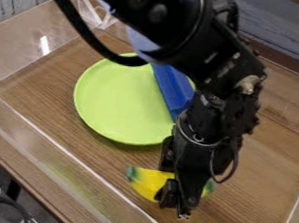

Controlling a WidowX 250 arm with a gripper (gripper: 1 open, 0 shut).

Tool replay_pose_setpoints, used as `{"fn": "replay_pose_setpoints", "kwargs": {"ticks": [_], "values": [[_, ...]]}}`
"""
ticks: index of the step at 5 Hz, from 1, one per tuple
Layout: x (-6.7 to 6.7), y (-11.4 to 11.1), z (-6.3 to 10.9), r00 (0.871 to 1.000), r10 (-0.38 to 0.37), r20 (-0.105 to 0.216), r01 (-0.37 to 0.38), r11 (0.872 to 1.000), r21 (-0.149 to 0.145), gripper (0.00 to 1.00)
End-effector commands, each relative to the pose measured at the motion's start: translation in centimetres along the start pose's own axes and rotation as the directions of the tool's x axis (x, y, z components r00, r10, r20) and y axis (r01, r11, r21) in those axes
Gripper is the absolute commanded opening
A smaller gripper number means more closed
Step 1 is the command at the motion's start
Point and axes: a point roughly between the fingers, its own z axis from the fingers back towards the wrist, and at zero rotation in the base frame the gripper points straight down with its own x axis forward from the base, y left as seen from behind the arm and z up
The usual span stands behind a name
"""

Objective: Put the banana in the green plate

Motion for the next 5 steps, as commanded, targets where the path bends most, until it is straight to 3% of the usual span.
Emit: {"fn": "replay_pose_setpoints", "kwargs": {"ticks": [1, 5], "values": [[0.50, 0.85, 1.14, 0.999, 0.011, 0.042, -0.012, 1.000, 0.029, 0.00], [0.02, 1.33, 1.52, 1.000, 0.006, 0.029, -0.007, 0.999, 0.035, 0.00]]}}
